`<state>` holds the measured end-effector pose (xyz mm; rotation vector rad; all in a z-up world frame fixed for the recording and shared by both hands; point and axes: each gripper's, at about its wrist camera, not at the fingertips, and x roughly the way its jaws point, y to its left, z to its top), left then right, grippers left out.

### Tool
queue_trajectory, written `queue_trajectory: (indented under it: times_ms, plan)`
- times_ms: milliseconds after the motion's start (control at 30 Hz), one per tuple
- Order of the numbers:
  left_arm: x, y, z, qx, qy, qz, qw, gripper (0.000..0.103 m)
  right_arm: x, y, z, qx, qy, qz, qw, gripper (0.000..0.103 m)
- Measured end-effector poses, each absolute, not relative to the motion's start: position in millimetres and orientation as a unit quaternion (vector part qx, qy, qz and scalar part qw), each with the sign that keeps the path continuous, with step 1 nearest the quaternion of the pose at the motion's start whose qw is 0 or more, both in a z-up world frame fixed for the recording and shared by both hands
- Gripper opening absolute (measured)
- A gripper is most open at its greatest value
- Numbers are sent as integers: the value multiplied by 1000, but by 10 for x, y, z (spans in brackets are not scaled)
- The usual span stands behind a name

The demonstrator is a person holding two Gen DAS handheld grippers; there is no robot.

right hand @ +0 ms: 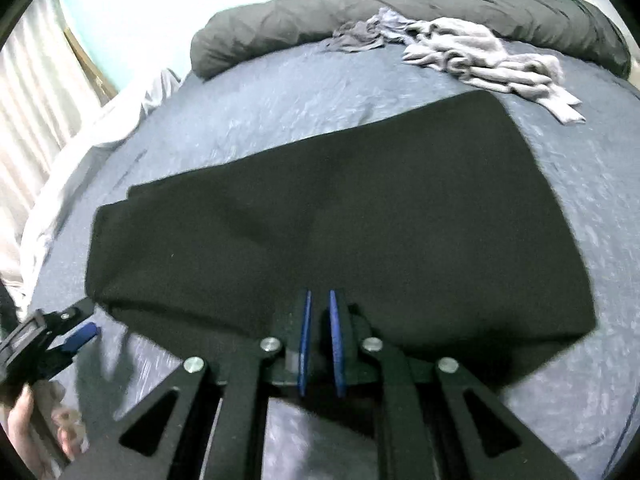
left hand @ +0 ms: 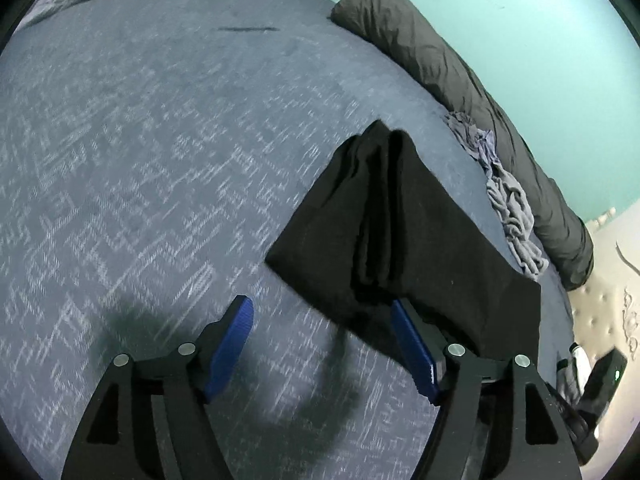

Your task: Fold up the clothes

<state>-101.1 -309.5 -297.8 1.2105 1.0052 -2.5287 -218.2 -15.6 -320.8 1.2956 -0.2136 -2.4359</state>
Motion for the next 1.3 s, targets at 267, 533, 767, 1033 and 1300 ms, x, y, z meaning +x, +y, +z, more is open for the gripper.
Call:
queue_trajectory:
  times_ms: [267,533,767,1033,1300]
  plan:
    - [-1002,-2885,-3010,396,353,-846,63,79,-1716,589,-3263,458,-116,-863,182,9]
    - [-1081,-2931,-3156,386,386,-834,77,79,-1480,1017,-3306,450,-144,-862,183,9]
    - [-1137,-2946,-3147,368,396,-837,84,96,-1373,1233,-3332,438,-154,-866,188,9]
    - [-1292,-3058,-3195,360,404,-834,110,95,-1360,1397,-3431,431,-168,-868,183,9]
    - [-1295,-3119,-3197,342,411,-839,105,73,-1371,1509,-3469,425,-174,-870,182,9]
